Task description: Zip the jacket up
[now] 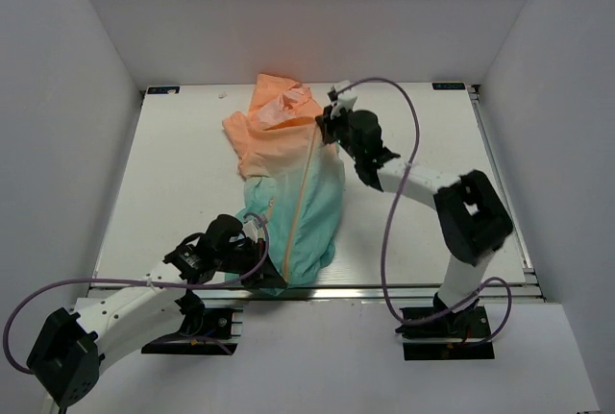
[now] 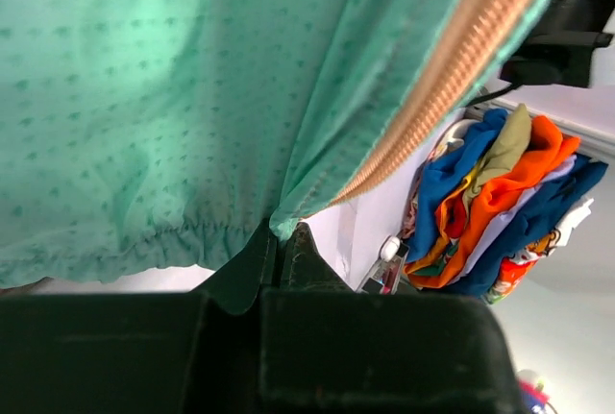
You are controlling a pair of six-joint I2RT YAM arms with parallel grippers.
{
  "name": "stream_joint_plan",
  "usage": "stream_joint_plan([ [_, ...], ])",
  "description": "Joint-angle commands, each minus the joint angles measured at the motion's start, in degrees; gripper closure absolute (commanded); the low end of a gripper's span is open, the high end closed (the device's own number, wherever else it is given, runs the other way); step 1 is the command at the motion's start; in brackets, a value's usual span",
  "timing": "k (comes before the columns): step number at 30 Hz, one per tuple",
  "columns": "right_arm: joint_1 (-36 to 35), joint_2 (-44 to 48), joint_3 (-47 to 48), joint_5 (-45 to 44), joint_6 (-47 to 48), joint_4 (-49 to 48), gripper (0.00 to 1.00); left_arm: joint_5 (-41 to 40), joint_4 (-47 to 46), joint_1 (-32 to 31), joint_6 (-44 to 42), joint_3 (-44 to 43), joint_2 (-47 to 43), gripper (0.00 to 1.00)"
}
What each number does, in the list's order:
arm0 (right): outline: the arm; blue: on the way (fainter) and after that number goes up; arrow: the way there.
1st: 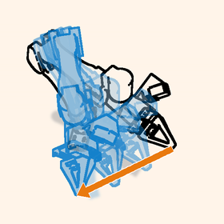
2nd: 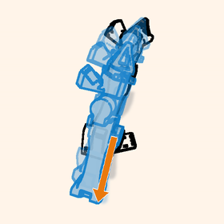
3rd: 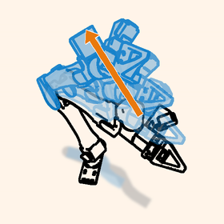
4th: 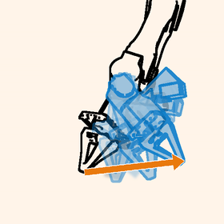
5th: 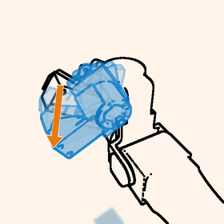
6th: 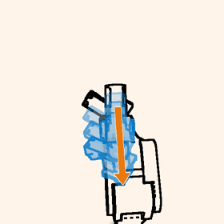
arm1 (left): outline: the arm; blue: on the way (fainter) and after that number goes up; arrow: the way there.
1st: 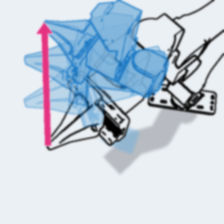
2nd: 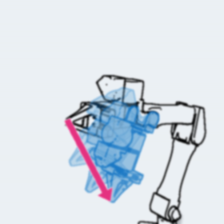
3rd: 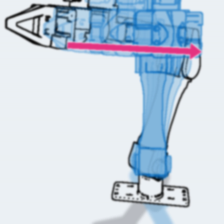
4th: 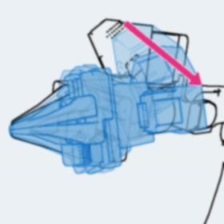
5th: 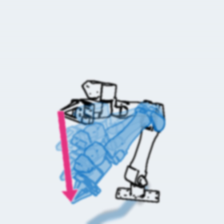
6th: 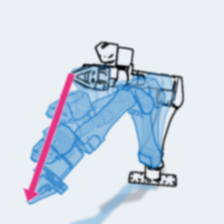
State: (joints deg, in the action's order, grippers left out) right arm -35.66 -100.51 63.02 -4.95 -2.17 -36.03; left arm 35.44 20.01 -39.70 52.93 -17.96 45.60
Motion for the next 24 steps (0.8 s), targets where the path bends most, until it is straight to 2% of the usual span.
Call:
stream_joint_plan([
  [1,6.47,-8.71,15.16,-4.11,4.11,-8.18,1.0,2.79,8.37,-0.73,1.12,1.52,-0.87,1.0],
  [5,11.57,-22.77,37.74,-2.79,3.05,-1.6,1.0,2.62,10.83,-0.73,2.7,2.05,-1.04,1.0],
  [6,12.1,-26.02,42.66,-2.87,3.05,-0.19,1.0,2.35,11.62,-0.64,2.71,1.87,-0.78,1.0],
  [7,12.63,-32.23,53.24,-3.05,2.79,3.91,1.0,2.09,13.02,-0.55,2.71,1.7,-0.69,1.0],
  [10,13.6,-42.65,68.93,-6.03,3.23,7.46,1.0,1.21,14.26,-0.46,2.88,1.26,-0.25,1.0],
  [16,14.74,-47.4,68.2,-12.44,2.61,-1.31,1.0,1.3,15.22,-0.46,4.29,2.05,0.1,1.0],
  [20,16.58,-52.75,76.18,-14.9,-0.02,-1.23,1.0,0.68,19.53,-0.55,4.47,1.69,-2.08,1.0],
  [22,17.2,-51.9,74.98,-15.26,-1.51,-2.55,1.0,-0.1,21.99,-0.46,5.08,2.22,-4.02,1.0],
  [24,17.82,-48.84,69.38,-11.86,-2.13,-2.99,1.0,0.07,22.18,-0.55,6.4,2.49,-5.87,1.0],
])
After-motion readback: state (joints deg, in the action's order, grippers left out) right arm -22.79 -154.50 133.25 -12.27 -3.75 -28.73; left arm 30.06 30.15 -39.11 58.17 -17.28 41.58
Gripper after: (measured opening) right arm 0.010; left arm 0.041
